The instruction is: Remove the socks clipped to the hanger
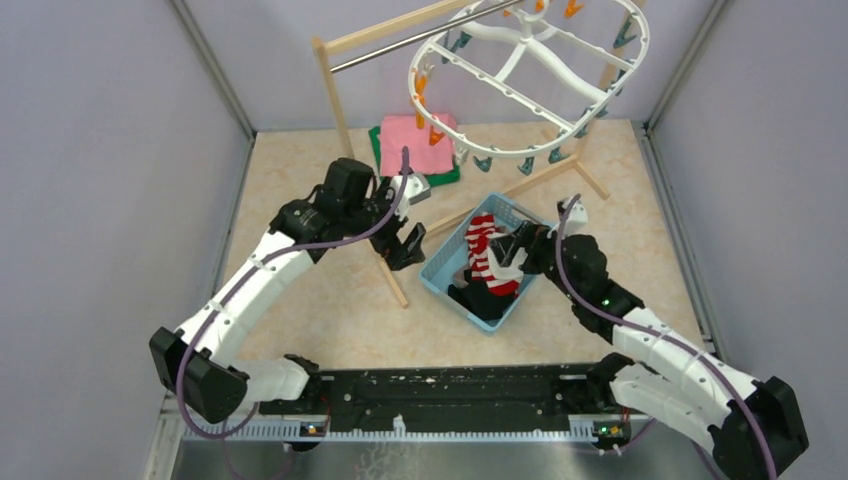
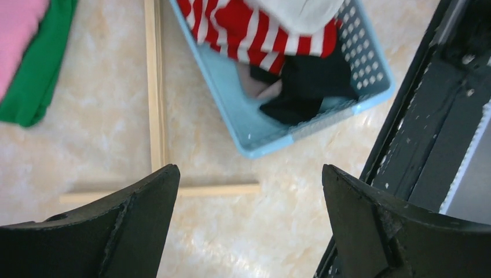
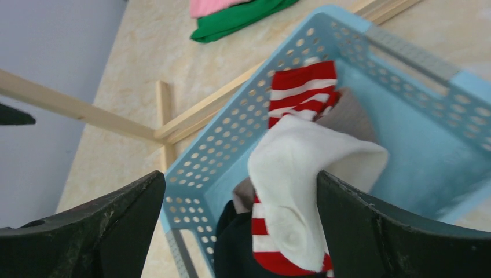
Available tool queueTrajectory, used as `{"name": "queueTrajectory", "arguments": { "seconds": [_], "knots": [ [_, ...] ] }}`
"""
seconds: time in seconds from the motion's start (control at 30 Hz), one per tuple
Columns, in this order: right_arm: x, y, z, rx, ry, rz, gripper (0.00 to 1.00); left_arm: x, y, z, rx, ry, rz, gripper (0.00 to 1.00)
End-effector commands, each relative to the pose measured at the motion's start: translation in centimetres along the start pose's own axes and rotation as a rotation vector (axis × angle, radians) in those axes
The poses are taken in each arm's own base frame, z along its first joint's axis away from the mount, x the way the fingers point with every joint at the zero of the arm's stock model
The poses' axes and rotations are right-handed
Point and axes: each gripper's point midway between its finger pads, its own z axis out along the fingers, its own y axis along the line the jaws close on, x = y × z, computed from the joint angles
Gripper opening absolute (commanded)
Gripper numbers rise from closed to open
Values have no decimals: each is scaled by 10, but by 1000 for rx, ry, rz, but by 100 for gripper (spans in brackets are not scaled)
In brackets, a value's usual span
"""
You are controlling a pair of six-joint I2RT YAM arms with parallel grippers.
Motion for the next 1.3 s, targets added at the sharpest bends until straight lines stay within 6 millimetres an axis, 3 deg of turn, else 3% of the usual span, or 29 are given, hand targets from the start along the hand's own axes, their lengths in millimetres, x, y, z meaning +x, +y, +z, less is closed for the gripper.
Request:
{"name": "queueTrajectory", "arguments": {
  "seconds": [0.0, 0.2, 0.37, 0.43, 0.57, 0.67, 0.73, 0.83, 0.97, 1.03, 1.17, 1.27],
  "knots": [
    [-29, -25, -15, 179, -63, -81, 99, 41, 25, -25, -92, 85, 33, 99],
    [-32, -82, -10, 427, -29, -87, 99, 100, 94, -40, -184, 153, -179, 99],
    [-56, -86, -21, 472, -84, -137, 99, 104, 133, -81, -199, 73, -320, 99],
    [-69, -85, -28, 479, -122, -139, 99, 105, 126, -88, -167, 50, -301, 99],
    [-90, -92, -38, 502, -162, -119, 99, 105, 79, -88, 7, 4, -184, 99],
    [-105, -101, -45, 516, -189, -80, 99, 106, 81, -91, -53, -5, -223, 99],
    [-114, -112, -50, 554, -217, -61, 99, 106, 93, -94, -110, -19, -244, 99],
    [-129, -131, -63, 670, -267, -83, 99, 104, 126, -107, -219, -58, -321, 99],
    [-139, -153, -78, 820, -335, -110, 99, 109, 198, -155, -467, -139, -435, 99],
    [-138, -164, -80, 864, -374, -111, 99, 119, 227, -166, -592, -158, -511, 99],
    [-120, -193, -85, 949, -433, -152, 99, 150, 256, -155, -714, -204, -621, 99],
    [-117, -207, -96, 999, -507, -225, 99, 176, 262, -134, -738, -274, -685, 99]
  ]
}}
